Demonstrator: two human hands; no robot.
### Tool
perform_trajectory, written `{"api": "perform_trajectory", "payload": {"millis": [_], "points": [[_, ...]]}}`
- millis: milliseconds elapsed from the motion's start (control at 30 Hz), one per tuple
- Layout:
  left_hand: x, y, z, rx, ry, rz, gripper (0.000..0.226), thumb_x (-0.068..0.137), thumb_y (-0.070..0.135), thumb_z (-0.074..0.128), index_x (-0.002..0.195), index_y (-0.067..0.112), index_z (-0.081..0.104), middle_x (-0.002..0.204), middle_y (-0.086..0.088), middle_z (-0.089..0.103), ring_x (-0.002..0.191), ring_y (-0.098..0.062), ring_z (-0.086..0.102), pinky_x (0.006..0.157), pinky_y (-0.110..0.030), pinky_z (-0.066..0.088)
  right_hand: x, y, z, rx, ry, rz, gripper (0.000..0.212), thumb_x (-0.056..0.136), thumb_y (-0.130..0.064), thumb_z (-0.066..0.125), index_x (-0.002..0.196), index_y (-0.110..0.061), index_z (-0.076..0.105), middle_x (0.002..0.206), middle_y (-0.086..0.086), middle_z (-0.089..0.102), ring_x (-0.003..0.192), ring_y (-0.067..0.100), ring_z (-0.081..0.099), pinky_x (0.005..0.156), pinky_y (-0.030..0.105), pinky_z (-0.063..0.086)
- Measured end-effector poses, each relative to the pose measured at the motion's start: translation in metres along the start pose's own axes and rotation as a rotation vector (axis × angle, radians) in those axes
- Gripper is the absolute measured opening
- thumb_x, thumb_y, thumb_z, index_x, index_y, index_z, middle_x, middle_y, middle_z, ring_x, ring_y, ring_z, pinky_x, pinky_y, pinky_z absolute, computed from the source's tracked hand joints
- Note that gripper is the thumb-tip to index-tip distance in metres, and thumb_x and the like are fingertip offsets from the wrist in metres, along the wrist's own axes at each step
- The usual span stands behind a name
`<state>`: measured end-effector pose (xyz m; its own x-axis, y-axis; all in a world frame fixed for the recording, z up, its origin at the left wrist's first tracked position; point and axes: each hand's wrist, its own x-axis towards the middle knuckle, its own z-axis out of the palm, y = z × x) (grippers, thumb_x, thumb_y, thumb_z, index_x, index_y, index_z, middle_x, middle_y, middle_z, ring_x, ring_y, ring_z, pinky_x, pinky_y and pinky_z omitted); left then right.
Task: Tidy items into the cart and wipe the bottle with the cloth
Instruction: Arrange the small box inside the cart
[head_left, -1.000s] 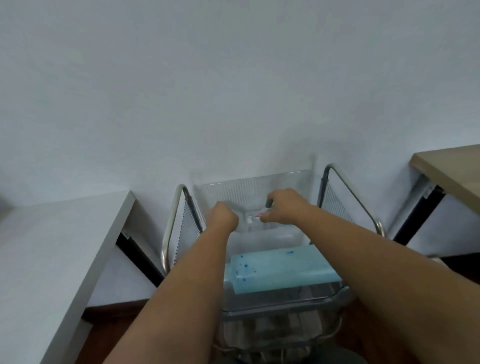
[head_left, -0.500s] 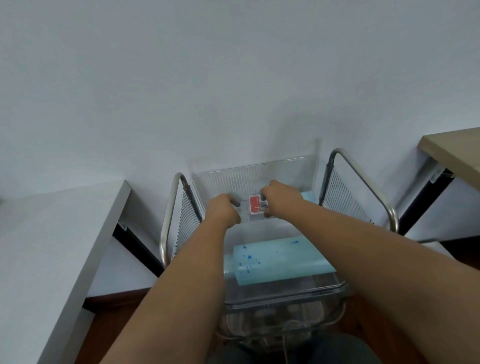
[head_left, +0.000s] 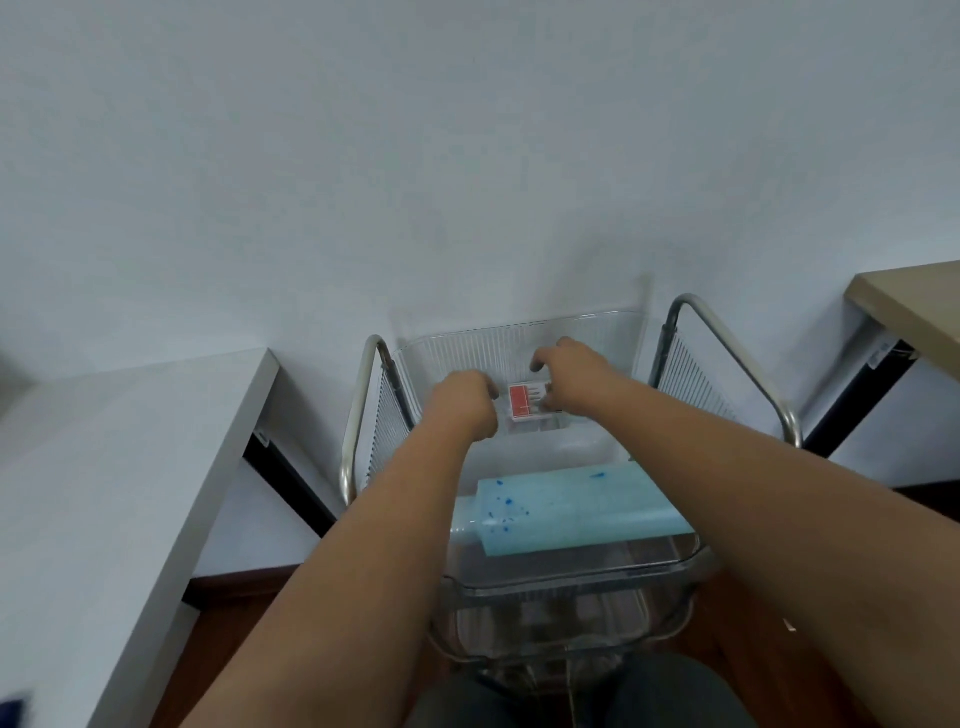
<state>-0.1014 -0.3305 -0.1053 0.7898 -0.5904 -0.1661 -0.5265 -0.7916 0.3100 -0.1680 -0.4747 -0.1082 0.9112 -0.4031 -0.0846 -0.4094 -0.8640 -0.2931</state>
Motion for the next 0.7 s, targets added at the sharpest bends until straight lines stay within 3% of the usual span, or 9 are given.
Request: {"api": "perform_trajectory", "payload": {"millis": [167,333,433,533,633,700], "points": [[-0.049,0.006,-0.064,-0.046,0.237,0.197,0.042,0.085,0.012,0.067,0.122,0.032,0.064,0.132,0.001,0.055,0.115,-0.019,0.056,0.084,-0.020,0.038,-0.023,-0.024,-0.054,0.180,0.185,-0.033,0.035,0.080,-0.019,0.072,0.115,-0.021,0.064,0.122,0.007,0.057,0.109,0.022,0.055,0.085,0.026,0.041],[-0.135,-0.043,-0.127,-0.197,0.335,0.401,0.024,0.084,0.023,0.072,0.106,0.033,0.070,0.116,0.006,0.060,0.106,-0.014,0.059,0.091,-0.030,0.047,-0.068,-0.086,-0.077,0.399,0.312,-0.230,0.022,0.084,-0.021,0.065,0.106,-0.024,0.068,0.106,0.000,0.060,0.086,0.009,0.051,0.078,0.020,0.037],[-0.181,-0.097,-0.149,-0.182,0.375,0.304,0.022,0.085,0.026,0.072,0.105,0.036,0.069,0.115,0.010,0.060,0.109,-0.010,0.056,0.094,-0.033,0.047,-0.095,-0.131,-0.073,0.431,0.277,-0.401,0.019,0.085,-0.022,0.062,0.103,-0.027,0.069,0.100,-0.003,0.057,0.077,0.008,0.051,0.075,0.021,0.037],[-0.223,-0.160,-0.158,-0.116,0.370,0.083,0.021,0.087,0.035,0.071,0.107,0.041,0.067,0.118,0.015,0.058,0.112,-0.010,0.054,0.092,-0.032,0.045,-0.119,-0.174,-0.056,0.352,0.186,-0.570,0.020,0.086,-0.021,0.060,0.103,-0.027,0.069,0.099,-0.003,0.055,0.079,0.009,0.052,0.079,0.024,0.039],[-0.265,-0.218,-0.155,0.009,0.313,-0.147,0.026,0.088,0.044,0.067,0.113,0.039,0.065,0.129,0.007,0.058,0.120,-0.015,0.052,0.091,-0.029,0.037,-0.141,-0.216,-0.033,0.246,0.089,-0.696,0.020,0.087,-0.022,0.059,0.105,-0.024,0.068,0.105,0.002,0.057,0.087,0.014,0.052,0.086,0.029,0.035],[-0.291,-0.252,-0.148,0.031,0.271,-0.256,0.030,0.090,0.045,0.064,0.118,0.034,0.065,0.135,0.004,0.056,0.125,-0.018,0.049,0.093,-0.029,0.034,-0.155,-0.242,-0.018,0.267,0.016,-0.763,0.022,0.087,-0.021,0.059,0.106,-0.025,0.068,0.104,-0.001,0.055,0.088,0.014,0.053,0.085,0.029,0.041]]}}
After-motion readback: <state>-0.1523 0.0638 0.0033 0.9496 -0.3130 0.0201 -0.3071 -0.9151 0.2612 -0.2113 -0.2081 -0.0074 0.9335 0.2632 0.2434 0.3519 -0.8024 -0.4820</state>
